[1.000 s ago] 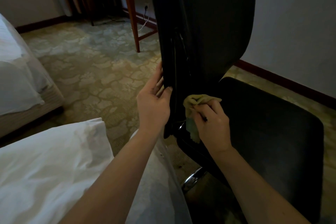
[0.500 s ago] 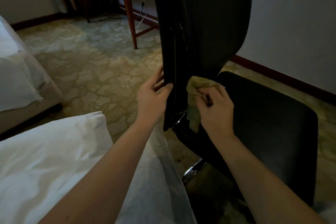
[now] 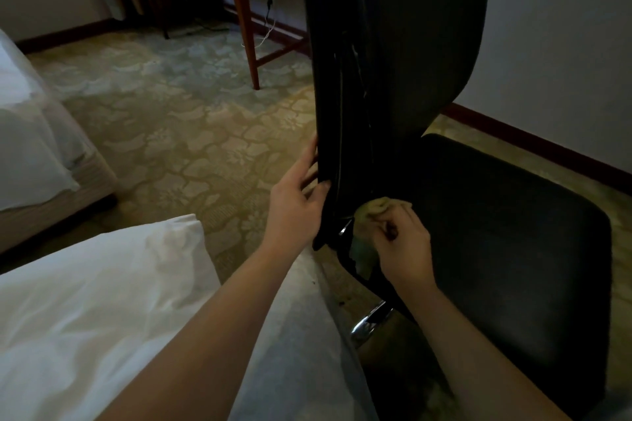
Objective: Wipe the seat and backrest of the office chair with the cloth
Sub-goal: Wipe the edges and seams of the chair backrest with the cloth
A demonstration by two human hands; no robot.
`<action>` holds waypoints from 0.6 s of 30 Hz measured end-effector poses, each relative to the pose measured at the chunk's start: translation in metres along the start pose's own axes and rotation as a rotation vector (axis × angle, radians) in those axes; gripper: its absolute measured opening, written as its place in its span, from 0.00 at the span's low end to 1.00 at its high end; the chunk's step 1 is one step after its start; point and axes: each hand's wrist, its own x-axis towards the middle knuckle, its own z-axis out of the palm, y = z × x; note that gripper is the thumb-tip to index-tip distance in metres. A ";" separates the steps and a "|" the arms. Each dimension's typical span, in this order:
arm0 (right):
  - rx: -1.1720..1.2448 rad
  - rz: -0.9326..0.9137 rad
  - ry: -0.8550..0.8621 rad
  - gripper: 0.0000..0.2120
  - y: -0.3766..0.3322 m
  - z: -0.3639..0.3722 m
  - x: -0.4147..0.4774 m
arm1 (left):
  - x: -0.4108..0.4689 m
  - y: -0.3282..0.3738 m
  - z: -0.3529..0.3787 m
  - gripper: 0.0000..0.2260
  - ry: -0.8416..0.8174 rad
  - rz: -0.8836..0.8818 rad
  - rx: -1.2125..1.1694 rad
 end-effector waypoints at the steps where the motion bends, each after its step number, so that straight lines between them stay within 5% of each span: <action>1: 0.009 -0.035 0.040 0.11 -0.006 -0.002 0.003 | -0.001 -0.002 0.000 0.32 -0.005 -0.006 0.000; 9: 0.080 -0.134 0.151 0.04 -0.021 -0.007 0.024 | -0.003 -0.007 0.005 0.33 0.030 -0.012 -0.004; 18: -0.001 -0.053 0.002 0.06 0.012 0.019 0.011 | -0.004 -0.009 0.012 0.33 0.070 0.014 0.017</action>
